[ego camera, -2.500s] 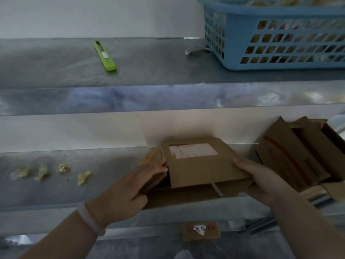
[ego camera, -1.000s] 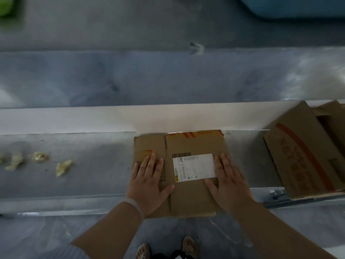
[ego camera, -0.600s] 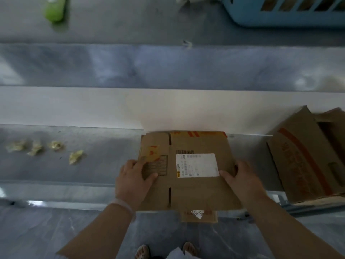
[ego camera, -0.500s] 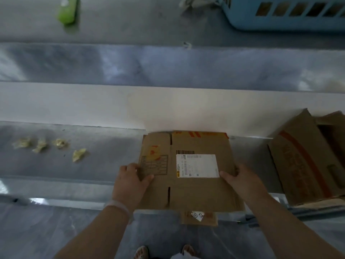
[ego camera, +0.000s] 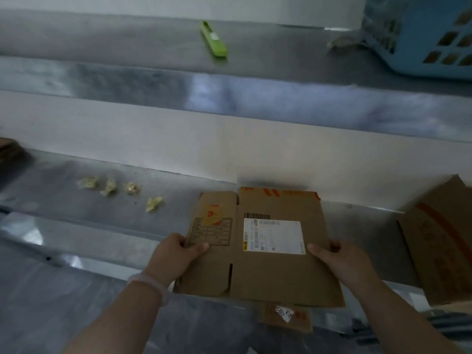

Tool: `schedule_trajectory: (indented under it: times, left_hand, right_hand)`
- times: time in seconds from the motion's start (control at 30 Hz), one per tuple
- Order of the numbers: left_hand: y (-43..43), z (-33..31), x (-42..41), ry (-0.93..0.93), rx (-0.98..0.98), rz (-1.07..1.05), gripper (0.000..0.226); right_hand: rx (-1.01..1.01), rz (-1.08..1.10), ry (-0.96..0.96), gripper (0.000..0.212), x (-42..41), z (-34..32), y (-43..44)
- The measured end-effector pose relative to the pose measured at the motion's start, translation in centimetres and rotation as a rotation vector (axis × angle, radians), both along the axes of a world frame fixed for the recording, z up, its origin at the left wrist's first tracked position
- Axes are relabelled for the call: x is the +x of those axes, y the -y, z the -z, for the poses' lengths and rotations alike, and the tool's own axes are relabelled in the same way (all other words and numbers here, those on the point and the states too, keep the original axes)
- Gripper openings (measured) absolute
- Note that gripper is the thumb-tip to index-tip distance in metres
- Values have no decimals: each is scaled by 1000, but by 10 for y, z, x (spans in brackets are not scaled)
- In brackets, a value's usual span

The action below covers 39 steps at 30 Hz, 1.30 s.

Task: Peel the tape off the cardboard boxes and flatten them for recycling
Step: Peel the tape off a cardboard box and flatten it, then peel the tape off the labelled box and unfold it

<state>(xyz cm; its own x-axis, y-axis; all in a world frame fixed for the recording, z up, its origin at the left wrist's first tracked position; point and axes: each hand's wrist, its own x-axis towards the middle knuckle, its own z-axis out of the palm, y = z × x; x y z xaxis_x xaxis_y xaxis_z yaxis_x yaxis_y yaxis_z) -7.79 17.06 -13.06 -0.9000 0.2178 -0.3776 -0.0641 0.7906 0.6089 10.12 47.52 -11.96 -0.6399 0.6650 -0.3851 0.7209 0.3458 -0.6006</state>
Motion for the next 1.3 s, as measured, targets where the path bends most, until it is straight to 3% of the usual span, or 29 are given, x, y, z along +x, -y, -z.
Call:
schedule_trajectory:
  times: [0.27,0.43,0.67,0.9,1.3]
  left_hand:
    - [155,-37,-42,-166,26,-128,40]
    - [281,-61,-74,-237,15,-244,40]
    - [430,-84,-118,-278,23,-380,42]
    - [522,-82,-183,-290,43,-487,36]
    - [637,-73,-366,-262,-151,-510,47]
  right_hand:
    - [-61,-117,-146,53,-75,-30,138]
    - [-23,-217,-221,43,-138,-42,256]
    - [-151,-359,-253,46,-231,-44,391]
    - [-168,-447,-261,26,-333,-44,478]
    - [-317,-451,-185,28,-525,-18,594]
